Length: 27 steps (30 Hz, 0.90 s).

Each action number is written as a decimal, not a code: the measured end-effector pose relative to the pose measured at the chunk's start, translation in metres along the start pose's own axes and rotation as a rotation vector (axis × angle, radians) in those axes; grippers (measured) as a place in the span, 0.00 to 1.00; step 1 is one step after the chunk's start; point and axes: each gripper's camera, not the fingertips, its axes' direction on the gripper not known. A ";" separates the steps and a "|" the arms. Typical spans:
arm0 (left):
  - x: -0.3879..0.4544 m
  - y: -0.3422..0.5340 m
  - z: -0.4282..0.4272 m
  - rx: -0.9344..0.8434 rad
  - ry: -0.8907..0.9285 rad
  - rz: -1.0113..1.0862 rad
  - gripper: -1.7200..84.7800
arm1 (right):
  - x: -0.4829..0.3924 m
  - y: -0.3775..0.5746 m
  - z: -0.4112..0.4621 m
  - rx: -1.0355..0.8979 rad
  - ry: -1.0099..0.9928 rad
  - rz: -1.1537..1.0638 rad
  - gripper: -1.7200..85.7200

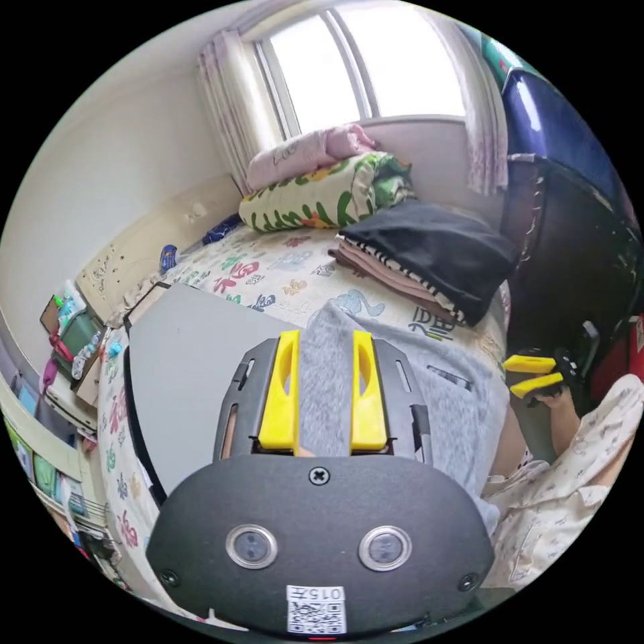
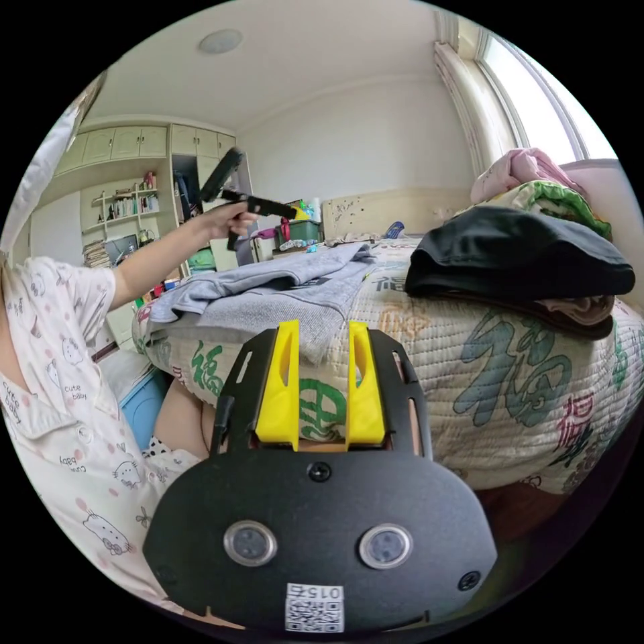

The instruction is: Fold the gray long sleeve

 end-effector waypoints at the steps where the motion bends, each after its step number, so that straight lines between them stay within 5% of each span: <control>1: 0.007 -0.034 0.029 -0.048 -0.023 0.011 0.16 | 0.000 -0.002 0.003 -0.015 -0.005 -0.032 0.17; 7: 0.032 -0.136 0.164 -0.246 -0.002 -0.023 0.17 | 0.007 -0.014 0.016 -0.045 -0.020 -0.072 0.17; 14: 0.067 -0.155 0.240 -0.370 -0.063 0.042 0.12 | 0.023 -0.023 0.000 0.022 -0.053 -0.016 0.08; 27: 0.117 -0.146 0.200 -0.092 -0.183 -0.004 0.04 | 0.046 -0.036 -0.079 0.208 0.153 0.141 0.06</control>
